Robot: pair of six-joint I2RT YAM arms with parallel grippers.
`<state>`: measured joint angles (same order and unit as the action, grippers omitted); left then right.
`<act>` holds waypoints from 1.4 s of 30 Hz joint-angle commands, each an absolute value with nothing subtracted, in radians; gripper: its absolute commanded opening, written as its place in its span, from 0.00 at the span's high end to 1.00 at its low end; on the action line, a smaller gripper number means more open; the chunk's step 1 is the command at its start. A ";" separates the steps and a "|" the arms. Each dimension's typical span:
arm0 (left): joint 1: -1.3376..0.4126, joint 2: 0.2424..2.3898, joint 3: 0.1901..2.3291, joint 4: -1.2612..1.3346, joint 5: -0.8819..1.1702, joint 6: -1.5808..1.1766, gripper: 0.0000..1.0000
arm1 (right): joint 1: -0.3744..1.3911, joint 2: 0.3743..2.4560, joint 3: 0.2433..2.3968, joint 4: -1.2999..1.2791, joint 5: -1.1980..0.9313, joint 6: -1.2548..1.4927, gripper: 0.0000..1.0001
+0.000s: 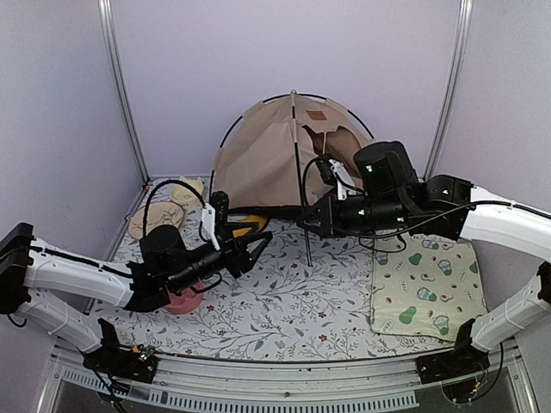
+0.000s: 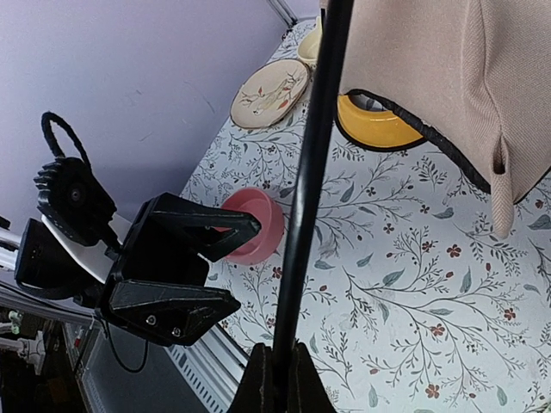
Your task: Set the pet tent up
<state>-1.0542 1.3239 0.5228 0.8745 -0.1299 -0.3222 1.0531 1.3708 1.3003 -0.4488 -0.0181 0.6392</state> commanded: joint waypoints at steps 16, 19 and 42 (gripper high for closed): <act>-1.121 1.459 0.615 0.941 -0.168 -0.257 0.52 | 1.075 1.337 1.312 -0.527 -0.004 0.583 1.00; -1.121 1.518 0.667 0.943 -0.191 -0.253 0.53 | 1.075 1.337 1.322 -0.530 -0.019 0.577 1.00; -1.122 1.873 1.029 0.925 -0.328 -0.246 0.49 | 1.075 1.267 1.335 -0.550 -0.041 0.653 1.00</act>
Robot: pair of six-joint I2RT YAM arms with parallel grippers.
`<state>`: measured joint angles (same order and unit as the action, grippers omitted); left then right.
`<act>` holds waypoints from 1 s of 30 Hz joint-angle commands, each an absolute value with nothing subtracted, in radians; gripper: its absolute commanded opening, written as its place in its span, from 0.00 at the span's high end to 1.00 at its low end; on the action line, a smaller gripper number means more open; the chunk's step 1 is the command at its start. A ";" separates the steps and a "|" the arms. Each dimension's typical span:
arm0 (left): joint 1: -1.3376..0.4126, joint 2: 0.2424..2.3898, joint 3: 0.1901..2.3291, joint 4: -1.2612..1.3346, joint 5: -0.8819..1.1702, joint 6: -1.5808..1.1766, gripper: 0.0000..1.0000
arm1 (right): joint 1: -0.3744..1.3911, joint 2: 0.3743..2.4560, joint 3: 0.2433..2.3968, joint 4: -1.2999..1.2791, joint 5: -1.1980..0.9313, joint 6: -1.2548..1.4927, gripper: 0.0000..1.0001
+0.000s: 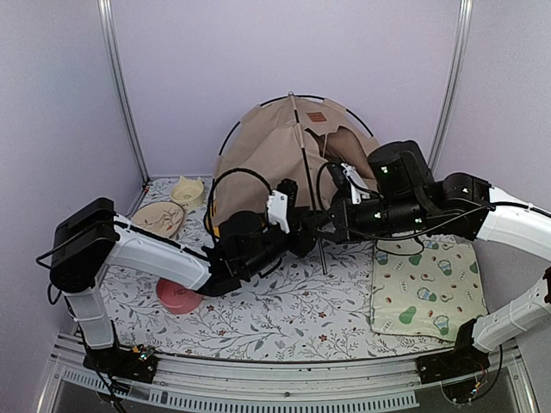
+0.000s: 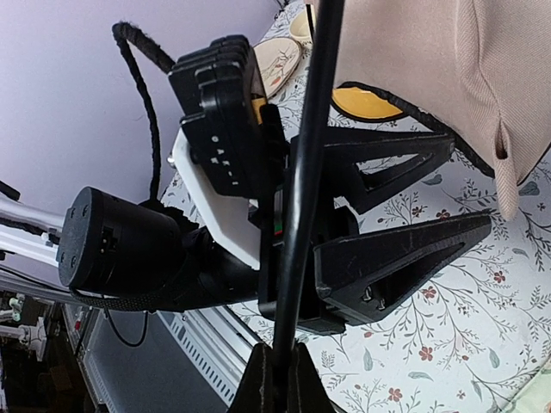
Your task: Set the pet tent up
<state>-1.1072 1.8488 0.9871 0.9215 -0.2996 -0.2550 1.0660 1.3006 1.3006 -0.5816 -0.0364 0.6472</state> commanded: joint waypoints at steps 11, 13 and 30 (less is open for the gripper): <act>-1.135 1.915 1.069 0.974 -0.391 -0.212 0.37 | 1.075 1.276 1.341 -0.520 -0.051 0.709 1.00; -1.133 1.920 1.078 0.977 -0.415 -0.212 0.38 | 1.074 1.276 1.342 -0.508 -0.051 0.717 1.00; -1.120 1.902 1.009 1.085 -0.404 -0.179 1.00 | 1.019 1.197 1.257 -0.414 -0.074 0.799 1.00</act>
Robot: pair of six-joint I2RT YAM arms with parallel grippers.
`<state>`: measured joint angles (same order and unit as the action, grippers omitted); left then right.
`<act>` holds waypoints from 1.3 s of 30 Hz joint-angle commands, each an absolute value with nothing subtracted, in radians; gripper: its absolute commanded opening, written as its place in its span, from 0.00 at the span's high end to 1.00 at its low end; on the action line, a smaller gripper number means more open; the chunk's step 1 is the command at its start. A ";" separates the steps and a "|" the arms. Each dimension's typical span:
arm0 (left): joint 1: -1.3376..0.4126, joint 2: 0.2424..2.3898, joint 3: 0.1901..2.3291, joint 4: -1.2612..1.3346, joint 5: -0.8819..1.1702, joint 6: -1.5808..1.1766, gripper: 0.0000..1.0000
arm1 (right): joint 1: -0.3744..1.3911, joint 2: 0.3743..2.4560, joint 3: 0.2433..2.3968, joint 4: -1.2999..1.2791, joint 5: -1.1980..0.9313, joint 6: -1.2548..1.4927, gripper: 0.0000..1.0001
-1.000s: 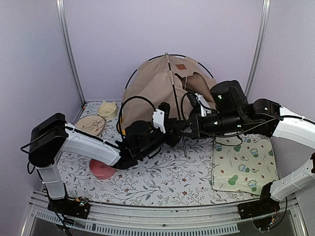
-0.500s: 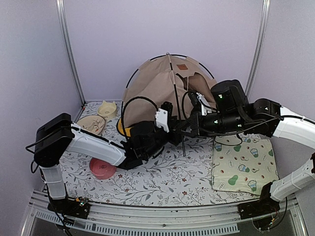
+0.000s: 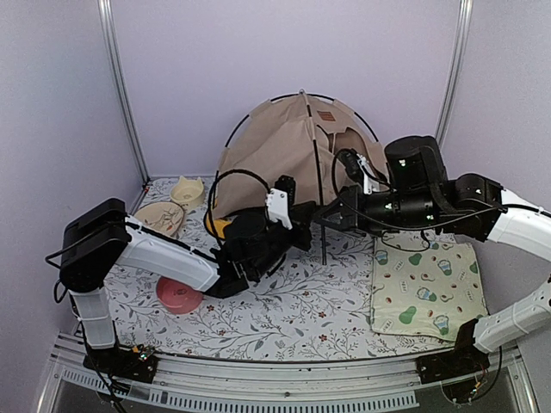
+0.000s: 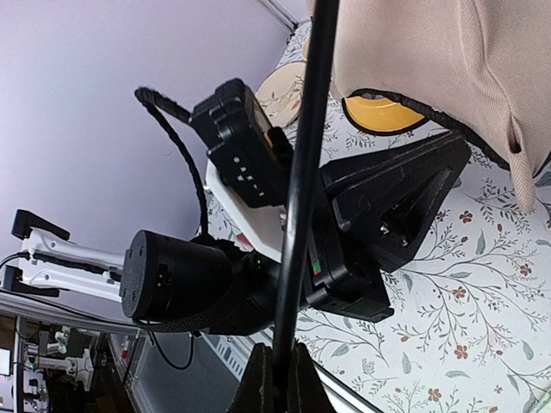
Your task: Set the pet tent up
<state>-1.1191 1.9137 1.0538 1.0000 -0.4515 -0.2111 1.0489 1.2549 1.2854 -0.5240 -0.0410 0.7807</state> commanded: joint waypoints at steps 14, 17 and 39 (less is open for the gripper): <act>-1.140 1.916 1.008 1.186 -0.365 -0.034 0.51 | 0.979 1.227 1.269 -0.238 -0.206 0.933 1.00; -1.141 1.916 1.012 1.185 -0.385 -0.018 0.49 | 0.977 1.236 1.269 -0.214 -0.207 0.957 1.00; -1.127 1.948 1.140 1.093 -0.436 -0.035 0.57 | 0.978 1.266 1.251 -0.109 -0.221 1.043 1.00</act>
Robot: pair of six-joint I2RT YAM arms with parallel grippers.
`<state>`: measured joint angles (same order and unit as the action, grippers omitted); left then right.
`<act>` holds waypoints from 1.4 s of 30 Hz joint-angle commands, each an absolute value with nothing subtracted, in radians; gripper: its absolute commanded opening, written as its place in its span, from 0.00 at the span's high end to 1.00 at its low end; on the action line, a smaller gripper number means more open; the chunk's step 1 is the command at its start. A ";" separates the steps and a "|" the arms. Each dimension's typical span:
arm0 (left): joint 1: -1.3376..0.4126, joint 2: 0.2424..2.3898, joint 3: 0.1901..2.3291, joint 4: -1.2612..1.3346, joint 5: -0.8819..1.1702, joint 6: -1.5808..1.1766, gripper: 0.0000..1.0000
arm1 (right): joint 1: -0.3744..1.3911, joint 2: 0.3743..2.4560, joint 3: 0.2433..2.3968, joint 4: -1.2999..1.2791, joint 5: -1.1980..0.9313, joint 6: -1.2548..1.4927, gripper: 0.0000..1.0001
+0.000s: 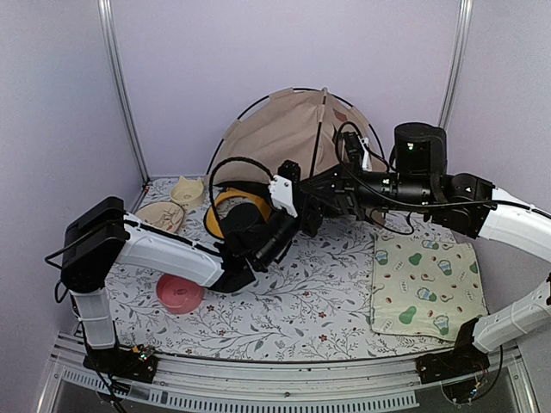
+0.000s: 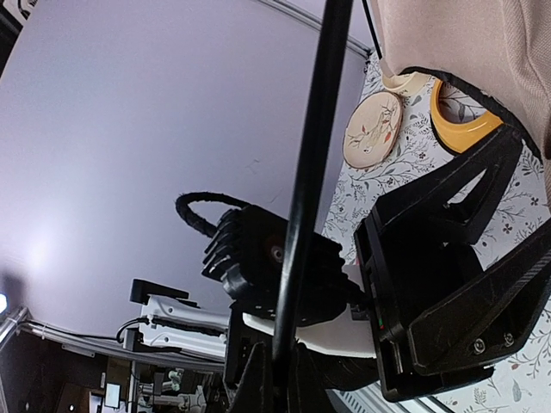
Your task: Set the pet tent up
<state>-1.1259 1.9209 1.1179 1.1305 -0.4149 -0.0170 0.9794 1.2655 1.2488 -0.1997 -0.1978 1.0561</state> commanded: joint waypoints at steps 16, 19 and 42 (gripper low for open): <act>-1.102 1.957 1.172 1.039 -0.442 -0.098 0.64 | 0.979 1.271 1.242 -0.089 -0.240 1.042 1.00; -1.099 1.957 1.167 1.038 -0.441 -0.100 0.81 | 0.978 1.266 1.236 -0.089 -0.234 1.040 1.00; -1.235 1.739 0.720 1.106 -0.497 0.037 1.00 | 0.976 1.261 1.078 0.112 0.087 0.779 1.00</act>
<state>-1.1683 1.7603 0.7784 1.1305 -0.4580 -0.0208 0.9871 1.2781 1.1103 -0.1234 -0.0273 0.8703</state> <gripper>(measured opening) 0.010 0.043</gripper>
